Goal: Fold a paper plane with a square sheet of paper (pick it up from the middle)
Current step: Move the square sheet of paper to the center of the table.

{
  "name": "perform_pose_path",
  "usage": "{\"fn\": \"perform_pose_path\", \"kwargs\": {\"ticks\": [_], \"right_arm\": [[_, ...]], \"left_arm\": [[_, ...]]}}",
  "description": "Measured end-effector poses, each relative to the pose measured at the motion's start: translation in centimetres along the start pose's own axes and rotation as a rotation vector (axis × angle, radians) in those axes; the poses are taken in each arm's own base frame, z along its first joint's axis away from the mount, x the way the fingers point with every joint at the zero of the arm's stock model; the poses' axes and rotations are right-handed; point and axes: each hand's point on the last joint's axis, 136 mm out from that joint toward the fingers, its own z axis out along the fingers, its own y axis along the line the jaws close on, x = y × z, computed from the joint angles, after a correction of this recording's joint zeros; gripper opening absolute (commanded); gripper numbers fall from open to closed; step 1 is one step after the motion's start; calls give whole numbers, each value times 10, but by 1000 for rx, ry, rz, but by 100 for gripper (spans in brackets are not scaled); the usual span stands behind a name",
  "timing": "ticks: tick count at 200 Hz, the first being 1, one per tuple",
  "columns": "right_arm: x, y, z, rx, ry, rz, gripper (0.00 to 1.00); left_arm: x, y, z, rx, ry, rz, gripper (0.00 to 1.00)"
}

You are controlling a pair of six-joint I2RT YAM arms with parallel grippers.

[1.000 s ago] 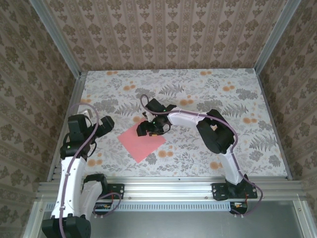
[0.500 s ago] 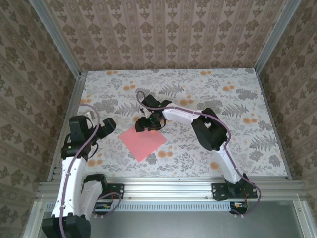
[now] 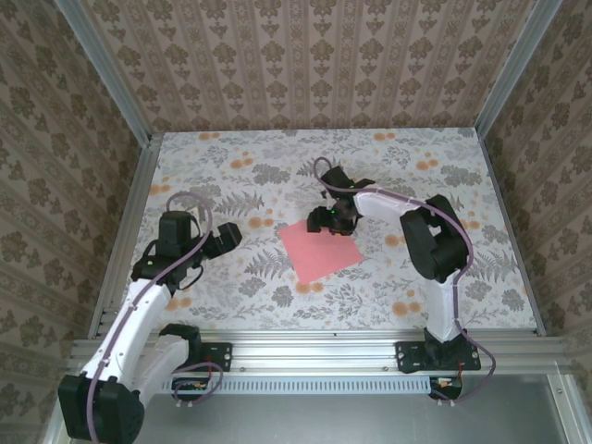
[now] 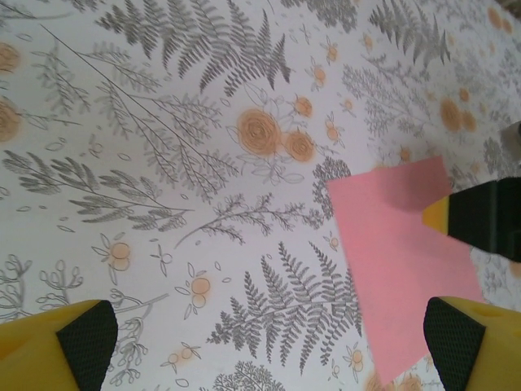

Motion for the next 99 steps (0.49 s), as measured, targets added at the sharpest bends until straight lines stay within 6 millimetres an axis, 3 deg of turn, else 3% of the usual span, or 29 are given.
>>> {"fn": "perform_pose_path", "kwargs": {"ticks": [21, 36, 80, 99], "right_arm": [[2, -29, -10, 63, 1, 25, 72], [3, -39, -18, 88, -1, 24, 73], [3, -24, -63, 38, -84, -31, 73], [1, -17, -67, 7, -93, -48, 72]], "left_arm": [[11, -6, 9, -7, 41, 33, 100], [16, -8, 13, -16, 60, 54, 100], [11, -13, 11, -29, 32, 80, 100], [7, -14, 6, -27, 3, 84, 100]]}}
